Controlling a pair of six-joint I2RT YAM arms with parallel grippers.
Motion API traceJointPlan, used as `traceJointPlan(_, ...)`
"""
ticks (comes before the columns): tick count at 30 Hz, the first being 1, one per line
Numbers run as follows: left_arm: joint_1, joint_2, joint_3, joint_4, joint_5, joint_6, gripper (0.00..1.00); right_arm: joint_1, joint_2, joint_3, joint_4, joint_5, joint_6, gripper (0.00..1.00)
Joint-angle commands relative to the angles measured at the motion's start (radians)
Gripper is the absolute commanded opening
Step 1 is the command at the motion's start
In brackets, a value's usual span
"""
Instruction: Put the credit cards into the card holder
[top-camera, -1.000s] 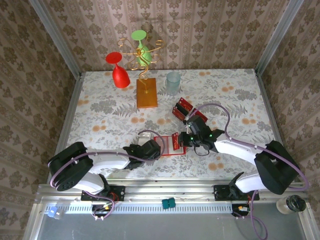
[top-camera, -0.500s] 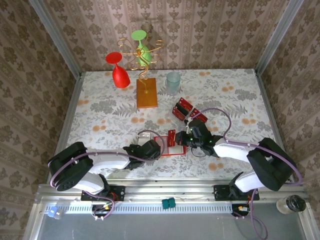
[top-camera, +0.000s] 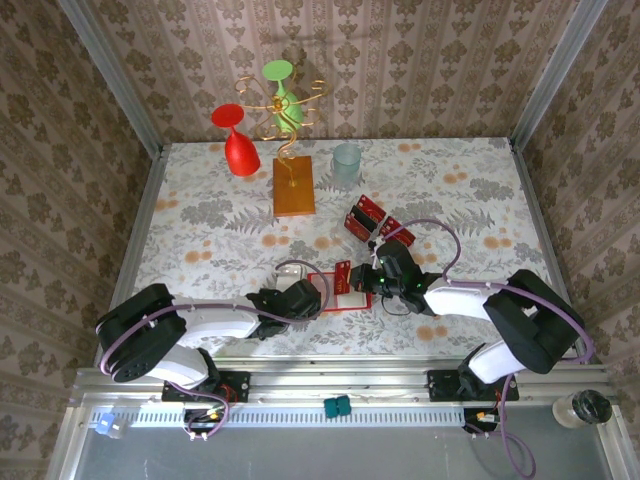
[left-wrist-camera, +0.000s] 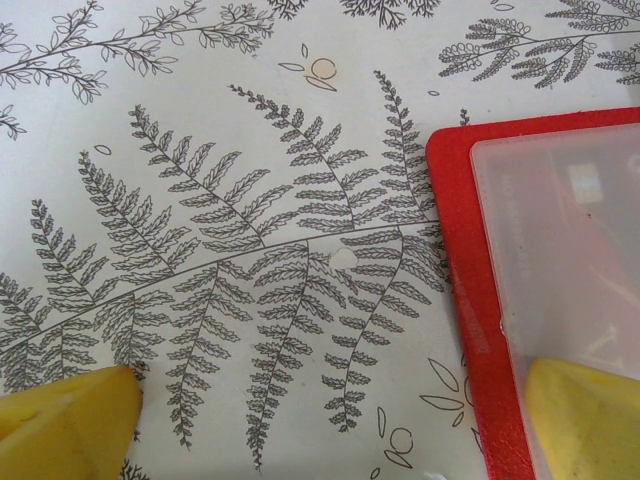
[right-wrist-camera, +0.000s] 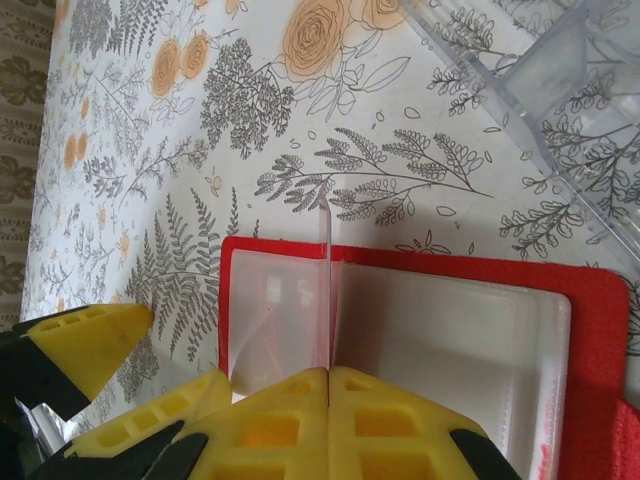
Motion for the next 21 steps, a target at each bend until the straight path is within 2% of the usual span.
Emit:
traceJointPlan(1, -0.009, 0.02, 0.002, -0.061, -0.017, -0.014, 1.0, -0.001, 0.018, -0.027, 0.028, 0.002, 0.012, 0.0)
traceJointPlan(8, -0.011, 0.019, 0.005, -0.061, -0.018, -0.015, 1.0, -0.001, 0.009, -0.044, 0.023, 0.011, 0.002, 0.0)
traceJointPlan(21, -0.012, 0.022, 0.012, -0.062, -0.018, -0.01, 1.0, -0.001, 0.058, -0.025, 0.027, -0.067, 0.001, 0.0)
